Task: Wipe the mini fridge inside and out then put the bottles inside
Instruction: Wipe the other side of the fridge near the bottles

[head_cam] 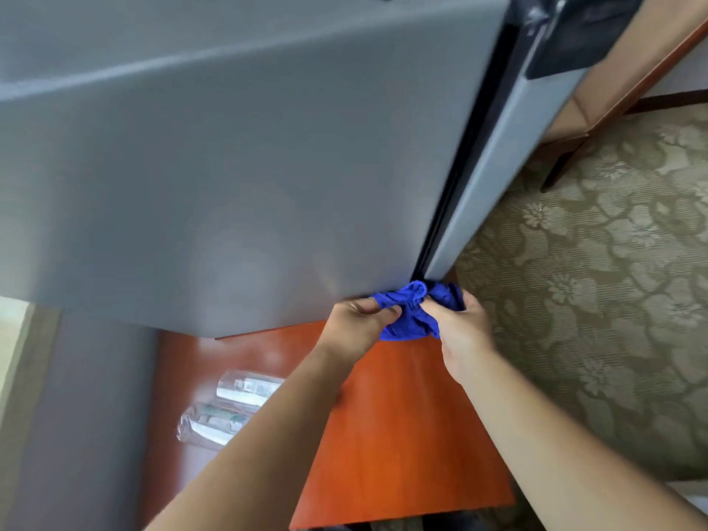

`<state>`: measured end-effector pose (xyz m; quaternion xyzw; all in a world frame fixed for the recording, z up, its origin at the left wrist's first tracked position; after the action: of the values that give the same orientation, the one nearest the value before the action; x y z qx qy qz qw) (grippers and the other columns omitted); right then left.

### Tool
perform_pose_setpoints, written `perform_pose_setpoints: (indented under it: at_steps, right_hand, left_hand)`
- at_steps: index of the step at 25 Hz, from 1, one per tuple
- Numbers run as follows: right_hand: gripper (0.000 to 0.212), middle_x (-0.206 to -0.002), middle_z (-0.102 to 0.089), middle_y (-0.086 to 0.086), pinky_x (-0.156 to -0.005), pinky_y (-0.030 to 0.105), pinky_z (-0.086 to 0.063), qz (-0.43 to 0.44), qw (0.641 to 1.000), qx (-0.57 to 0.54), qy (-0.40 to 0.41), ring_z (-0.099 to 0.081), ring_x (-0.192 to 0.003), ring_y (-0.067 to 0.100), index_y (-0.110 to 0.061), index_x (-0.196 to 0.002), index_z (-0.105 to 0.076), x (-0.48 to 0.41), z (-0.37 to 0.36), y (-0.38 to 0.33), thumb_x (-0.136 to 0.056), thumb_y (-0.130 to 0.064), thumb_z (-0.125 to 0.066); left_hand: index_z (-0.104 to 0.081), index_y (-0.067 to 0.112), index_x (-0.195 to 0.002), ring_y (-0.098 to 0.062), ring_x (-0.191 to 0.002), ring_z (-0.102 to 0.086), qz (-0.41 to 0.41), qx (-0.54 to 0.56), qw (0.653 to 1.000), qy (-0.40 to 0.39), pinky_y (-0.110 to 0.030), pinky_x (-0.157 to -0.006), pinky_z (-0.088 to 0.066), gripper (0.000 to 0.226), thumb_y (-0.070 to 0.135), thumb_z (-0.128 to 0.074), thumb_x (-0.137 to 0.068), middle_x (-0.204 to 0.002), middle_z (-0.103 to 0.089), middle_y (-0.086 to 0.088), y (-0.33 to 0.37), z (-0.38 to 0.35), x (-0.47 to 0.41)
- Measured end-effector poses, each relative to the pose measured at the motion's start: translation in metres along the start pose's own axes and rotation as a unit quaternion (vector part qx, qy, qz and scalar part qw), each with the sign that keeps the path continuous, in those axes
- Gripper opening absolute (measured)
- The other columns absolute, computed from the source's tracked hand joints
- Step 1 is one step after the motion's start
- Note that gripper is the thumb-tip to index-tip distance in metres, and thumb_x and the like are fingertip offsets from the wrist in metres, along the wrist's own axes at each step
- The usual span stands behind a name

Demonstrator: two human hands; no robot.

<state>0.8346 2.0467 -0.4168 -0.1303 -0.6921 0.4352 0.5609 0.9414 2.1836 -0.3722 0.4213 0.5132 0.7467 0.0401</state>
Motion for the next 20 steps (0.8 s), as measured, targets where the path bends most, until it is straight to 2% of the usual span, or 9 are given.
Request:
perform_pose_setpoints:
  at_steps: [2,4,7,8,10,12,15,18,20]
  right_hand:
    - [0.059,-0.122,-0.075,0.009,-0.101,0.045,-0.058,-0.034,0.999,-0.002,0.026,-0.074,-0.108,0.024,-0.014,-0.131,-0.063,-0.001,-0.004,0.017,-0.078,-0.012,-0.088]
    - [0.063,-0.119,-0.074,0.001,-0.100,0.039,-0.057,-0.069,0.996,0.001,0.052,-0.073,-0.104,0.018,-0.021,-0.127,-0.065,0.004,-0.004,0.027,-0.070,-0.026,-0.091]
    - [0.015,-0.104,-0.073,0.000,-0.087,0.032,-0.056,-0.098,0.994,-0.015,0.055,-0.070,-0.089,0.013,-0.024,-0.098,-0.067,0.011,-0.010,0.027,-0.089,-0.021,-0.079]
    - [0.010,-0.100,-0.072,0.000,-0.079,0.028,-0.054,-0.106,0.992,-0.028,0.056,-0.068,-0.085,0.012,-0.024,-0.095,-0.066,0.011,-0.012,0.027,-0.095,-0.016,-0.073]
    - [0.010,-0.101,-0.072,-0.001,-0.077,0.026,-0.052,-0.121,0.989,-0.061,0.058,-0.068,-0.086,0.011,-0.022,-0.105,-0.066,0.015,-0.020,0.029,-0.098,-0.015,-0.067]
    - [0.016,-0.112,-0.073,0.000,-0.090,0.031,-0.054,-0.130,0.984,-0.105,0.068,-0.070,-0.097,0.016,-0.022,-0.113,-0.066,0.024,-0.035,0.034,-0.097,-0.019,-0.064]
    - [0.008,-0.112,-0.073,0.003,-0.104,0.037,-0.052,-0.142,0.972,-0.165,0.093,-0.070,-0.101,0.020,-0.022,-0.099,-0.065,0.042,-0.063,0.049,-0.097,-0.018,-0.058]
    - [0.018,-0.090,-0.069,0.003,-0.090,0.033,-0.054,-0.155,0.965,-0.203,0.063,-0.067,-0.081,0.017,-0.018,-0.091,-0.062,0.069,-0.107,0.064,-0.101,-0.011,-0.050]
    - [0.020,-0.086,-0.068,0.003,-0.080,0.030,-0.053,-0.177,0.964,-0.197,0.035,-0.065,-0.077,0.017,-0.017,-0.088,-0.061,0.091,-0.142,0.077,-0.101,-0.010,-0.048]
  left_hand:
    - [-0.082,0.012,-0.100,0.000,-0.068,-0.065,0.054,-0.006,0.998,-0.018,-0.013,-0.063,-0.048,0.012,0.018,-0.072,-0.095,-0.078,-0.073,0.010,-0.016,-0.004,-0.011]
    - [-0.080,0.011,-0.099,-0.012,-0.079,-0.061,0.089,-0.025,0.995,-0.026,-0.026,-0.070,-0.049,0.018,0.027,-0.072,-0.094,-0.085,-0.070,0.003,-0.033,-0.004,-0.022]
    - [-0.079,0.015,-0.095,-0.014,-0.085,-0.062,0.097,-0.021,0.994,-0.039,-0.027,-0.071,-0.049,0.016,0.027,-0.069,-0.096,-0.089,-0.072,0.002,-0.044,-0.001,-0.028]
    - [-0.079,0.019,-0.092,-0.012,-0.084,-0.063,0.093,-0.021,0.994,-0.044,-0.025,-0.071,-0.050,0.014,0.025,-0.067,-0.098,-0.090,-0.073,0.003,-0.046,0.001,-0.028]
    - [-0.077,0.025,-0.090,-0.006,-0.081,-0.067,0.076,-0.015,0.996,-0.050,-0.020,-0.071,-0.050,0.017,0.023,-0.064,-0.101,-0.092,-0.075,0.006,-0.045,0.008,-0.025]
    - [-0.078,0.022,-0.094,-0.003,-0.082,-0.069,0.054,-0.011,0.997,-0.060,-0.020,-0.076,-0.051,0.017,0.023,-0.062,-0.102,-0.093,-0.076,0.009,-0.048,0.019,-0.022]
    - [-0.077,0.009,-0.096,-0.011,-0.077,-0.059,0.034,-0.030,0.998,-0.050,-0.029,-0.079,-0.051,0.025,0.029,-0.062,-0.102,-0.086,-0.071,0.005,-0.054,0.043,-0.017]
    - [-0.076,0.003,-0.093,-0.014,-0.078,-0.059,0.034,0.016,0.999,0.003,-0.028,-0.078,-0.049,0.025,0.025,-0.064,-0.099,-0.087,-0.071,-0.001,-0.063,0.088,-0.007]
    - [-0.075,0.008,-0.086,-0.016,-0.085,-0.064,0.061,0.067,0.995,0.030,-0.028,-0.082,-0.050,0.019,0.016,-0.064,-0.099,-0.093,-0.072,-0.005,-0.072,0.126,0.001]
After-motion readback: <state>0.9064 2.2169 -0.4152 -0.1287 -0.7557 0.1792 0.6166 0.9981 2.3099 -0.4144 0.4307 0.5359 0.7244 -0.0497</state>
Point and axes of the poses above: each hand's wrist, its own x-axis away from the middle knuckle, its own z-axis out of the back of the hand, y = z × x, the point moved 6 cm from there along -x, towards the middle knuckle
